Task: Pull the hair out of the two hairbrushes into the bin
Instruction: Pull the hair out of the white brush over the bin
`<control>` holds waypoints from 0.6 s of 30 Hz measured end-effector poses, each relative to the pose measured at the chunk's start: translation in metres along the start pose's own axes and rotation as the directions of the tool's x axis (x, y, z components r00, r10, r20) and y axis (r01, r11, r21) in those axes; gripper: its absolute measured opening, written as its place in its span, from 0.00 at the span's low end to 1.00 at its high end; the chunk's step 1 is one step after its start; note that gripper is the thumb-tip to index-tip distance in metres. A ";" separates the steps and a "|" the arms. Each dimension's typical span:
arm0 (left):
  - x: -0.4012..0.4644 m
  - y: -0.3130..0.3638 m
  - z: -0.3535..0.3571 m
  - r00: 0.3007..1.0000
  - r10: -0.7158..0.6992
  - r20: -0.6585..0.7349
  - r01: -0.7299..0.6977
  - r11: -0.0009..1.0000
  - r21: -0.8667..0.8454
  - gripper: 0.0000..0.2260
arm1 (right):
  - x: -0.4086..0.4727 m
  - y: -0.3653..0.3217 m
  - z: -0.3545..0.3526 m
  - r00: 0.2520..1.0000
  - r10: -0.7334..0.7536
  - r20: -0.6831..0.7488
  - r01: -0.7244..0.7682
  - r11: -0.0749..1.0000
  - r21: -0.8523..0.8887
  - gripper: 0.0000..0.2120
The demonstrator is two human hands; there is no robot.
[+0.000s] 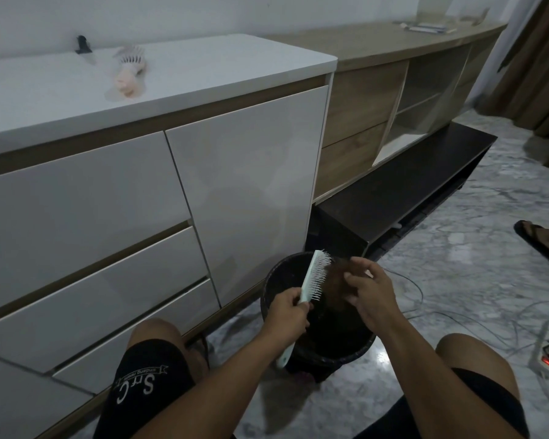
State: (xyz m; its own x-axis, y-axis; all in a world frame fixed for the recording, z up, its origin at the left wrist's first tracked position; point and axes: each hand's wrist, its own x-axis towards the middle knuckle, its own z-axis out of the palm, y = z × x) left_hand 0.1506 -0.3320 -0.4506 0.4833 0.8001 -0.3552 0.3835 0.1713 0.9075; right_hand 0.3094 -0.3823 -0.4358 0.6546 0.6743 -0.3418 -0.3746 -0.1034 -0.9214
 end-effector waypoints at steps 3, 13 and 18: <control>0.000 0.001 0.004 1.000 -0.009 0.021 0.009 1.000 -0.006 0.12 | -0.001 0.011 0.001 0.989 -0.141 0.043 0.147 0.906 -0.398 0.15; 0.003 0.007 -0.003 0.999 -0.042 0.001 0.042 0.997 -0.062 0.11 | -0.006 0.011 0.006 0.971 -0.186 0.148 0.237 0.809 -0.538 0.07; 0.003 0.004 -0.007 0.997 -0.075 -0.033 0.071 0.994 -0.089 0.12 | 0.000 0.012 0.003 0.984 -0.175 -0.026 0.124 0.788 -0.603 0.06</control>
State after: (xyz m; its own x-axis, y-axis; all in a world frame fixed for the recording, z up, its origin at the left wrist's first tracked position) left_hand 0.1484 -0.3245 -0.4462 0.4273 0.8036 -0.4143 0.3458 0.2782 0.8961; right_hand 0.3025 -0.3812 -0.4467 0.7271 0.6625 -0.1798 0.1823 -0.4389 -0.8799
